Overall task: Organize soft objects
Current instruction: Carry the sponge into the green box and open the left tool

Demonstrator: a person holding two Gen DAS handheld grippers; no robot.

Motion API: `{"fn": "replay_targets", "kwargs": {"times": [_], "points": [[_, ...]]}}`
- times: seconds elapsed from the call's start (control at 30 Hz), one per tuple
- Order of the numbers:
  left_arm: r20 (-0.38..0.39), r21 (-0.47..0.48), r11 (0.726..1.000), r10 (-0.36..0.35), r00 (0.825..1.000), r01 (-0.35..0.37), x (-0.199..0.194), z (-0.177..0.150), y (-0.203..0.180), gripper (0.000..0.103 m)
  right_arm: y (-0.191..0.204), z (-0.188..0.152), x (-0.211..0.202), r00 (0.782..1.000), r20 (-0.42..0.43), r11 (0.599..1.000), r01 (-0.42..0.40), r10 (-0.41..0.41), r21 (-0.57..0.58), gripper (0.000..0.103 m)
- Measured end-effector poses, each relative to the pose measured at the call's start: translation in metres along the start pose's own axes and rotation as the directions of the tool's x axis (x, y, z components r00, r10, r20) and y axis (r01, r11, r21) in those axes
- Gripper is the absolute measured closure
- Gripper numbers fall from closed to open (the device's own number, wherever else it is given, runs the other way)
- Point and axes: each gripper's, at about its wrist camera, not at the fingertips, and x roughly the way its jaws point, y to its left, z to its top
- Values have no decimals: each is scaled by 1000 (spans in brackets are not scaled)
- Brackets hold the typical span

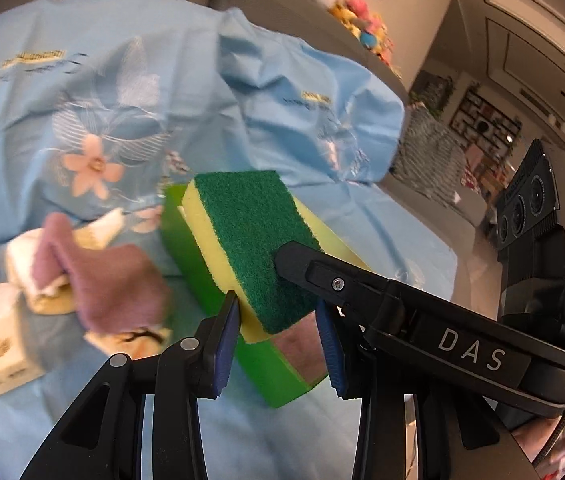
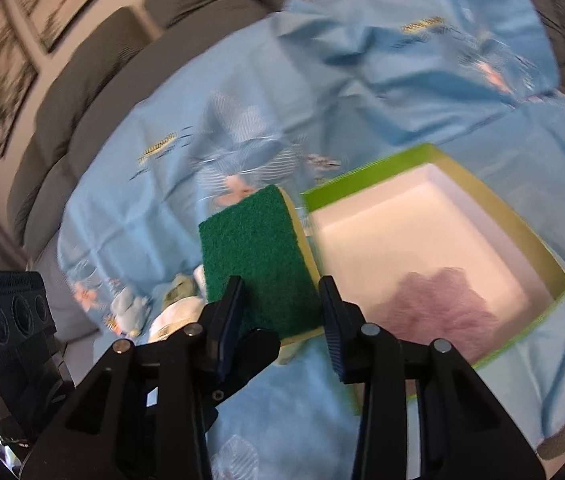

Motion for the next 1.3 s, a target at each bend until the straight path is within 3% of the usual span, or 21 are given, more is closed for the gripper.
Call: {"fn": "replay_targets", "kwargs": {"times": [0.23, 0.47, 0.63, 0.93, 1.03, 1.13, 1.3], "points": [[-89, 51, 997, -47, 995, 52, 49, 1, -16, 64, -50, -1, 3, 999, 13, 992, 47, -48, 113, 66], [-164, 52, 990, -123, 979, 133, 85, -4, -29, 64, -85, -4, 0, 990, 10, 970, 138, -143, 202, 66], [-204, 51, 988, -131, 970, 144, 100, -9, -35, 64, -104, -7, 4, 983, -8, 951, 177, -181, 253, 66], [-187, 75, 991, -96, 978, 111, 97, -12, -38, 64, -113, -9, 8, 984, -7, 941, 173, -179, 290, 63], [-175, 79, 990, -104, 979, 120, 93, -11, -39, 64, -112, -9, 7, 980, 4, 938, 191, -201, 290, 46], [-163, 68, 990, -113, 980, 126, 93, -6, -36, 63, -113, -9, 2, 981, 31, 938, 173, -191, 300, 39], [-139, 55, 994, -81, 987, 90, 86, -1, -27, 47, -109, -7, -3, 977, 66, 942, 174, -201, 288, 27]]}}
